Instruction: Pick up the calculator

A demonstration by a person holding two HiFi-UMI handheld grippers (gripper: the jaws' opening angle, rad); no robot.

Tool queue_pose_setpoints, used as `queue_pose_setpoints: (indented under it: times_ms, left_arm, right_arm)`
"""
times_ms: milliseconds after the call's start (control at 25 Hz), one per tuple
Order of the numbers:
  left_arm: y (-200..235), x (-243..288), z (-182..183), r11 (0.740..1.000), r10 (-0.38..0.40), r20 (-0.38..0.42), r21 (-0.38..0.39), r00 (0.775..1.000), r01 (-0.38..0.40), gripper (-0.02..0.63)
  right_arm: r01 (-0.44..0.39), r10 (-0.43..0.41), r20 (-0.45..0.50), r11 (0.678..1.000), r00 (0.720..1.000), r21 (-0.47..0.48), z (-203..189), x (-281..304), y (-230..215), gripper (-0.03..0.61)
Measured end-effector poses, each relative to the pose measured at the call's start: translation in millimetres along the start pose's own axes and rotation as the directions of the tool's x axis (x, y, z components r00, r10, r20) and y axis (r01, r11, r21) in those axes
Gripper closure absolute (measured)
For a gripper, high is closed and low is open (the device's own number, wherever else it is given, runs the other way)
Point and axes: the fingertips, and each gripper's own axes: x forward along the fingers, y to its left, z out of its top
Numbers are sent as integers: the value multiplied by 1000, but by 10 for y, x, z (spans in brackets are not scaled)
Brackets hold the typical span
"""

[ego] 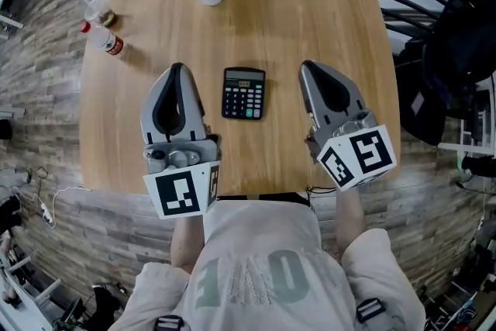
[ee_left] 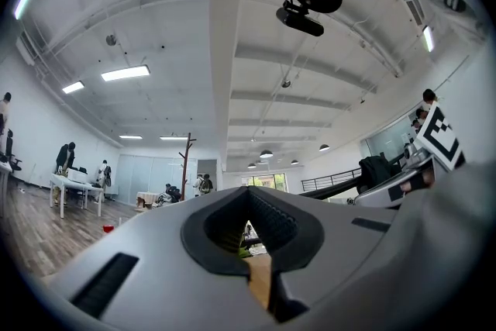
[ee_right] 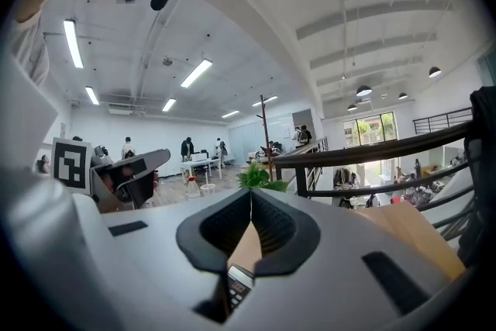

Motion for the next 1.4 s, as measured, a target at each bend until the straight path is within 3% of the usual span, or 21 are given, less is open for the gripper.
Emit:
queue_pose_setpoints:
  times_ms: [200, 400, 440, 480, 520, 640, 760, 880, 1000, 1160, 1400]
  left_arm:
    - [35, 69, -140, 1000, -11, -27, -8, 1000, 11, 604]
    - [85, 161, -251, 1000, -26, -45, -9, 999, 25, 604]
    - [109, 183, -280, 1000, -25, -50, -11, 998, 24, 604]
    - [135, 209, -305, 1000, -24, -54, -14, 998, 23, 604]
    - [157, 238, -326, 1000, -23, -56, -17, 998, 22, 604]
    - [188, 326, -404, 999, -27, -65, -24, 998, 25, 604]
    - [212, 375, -574, 1000, -16, -113, -12, 993, 15, 604]
    - [274, 438, -760, 1000, 3, -145, -12, 989, -5, 604]
    - [322, 487, -951, 1000, 14, -176, -25, 984, -19, 604]
    - [341, 545, -1199, 999, 11, -218, -27, 976, -18, 604]
    - [398, 648, -1547, 998, 21, -271, -45, 962, -35, 604]
  right_arm:
    - [-6, 5, -21, 1000, 1000, -21, -8, 131, -63, 560]
    - [-90, 89, -40, 996, 995, -23, 105, 349, -179, 548]
    - [-98, 97, -32, 995, 995, -20, 146, 417, -221, 457]
    - [-106, 105, -22, 994, 994, -10, 190, 492, -266, 324]
    - [-121, 121, -15, 993, 993, 7, 230, 574, -306, 279]
    - [-254, 259, -49, 964, 965, 82, 258, 839, -315, 252]
    - [-433, 456, -159, 887, 876, 158, 88, 1091, -198, 253]
    - [-523, 570, -267, 820, 777, 231, -246, 1340, -117, 255]
    - [-548, 648, -348, 760, 678, 348, -696, 1560, -70, 256]
    - [-542, 759, -413, 650, 504, 533, -1332, 1699, 29, 256]
    - [-501, 866, -441, 498, 238, 708, -2012, 1760, 181, 256]
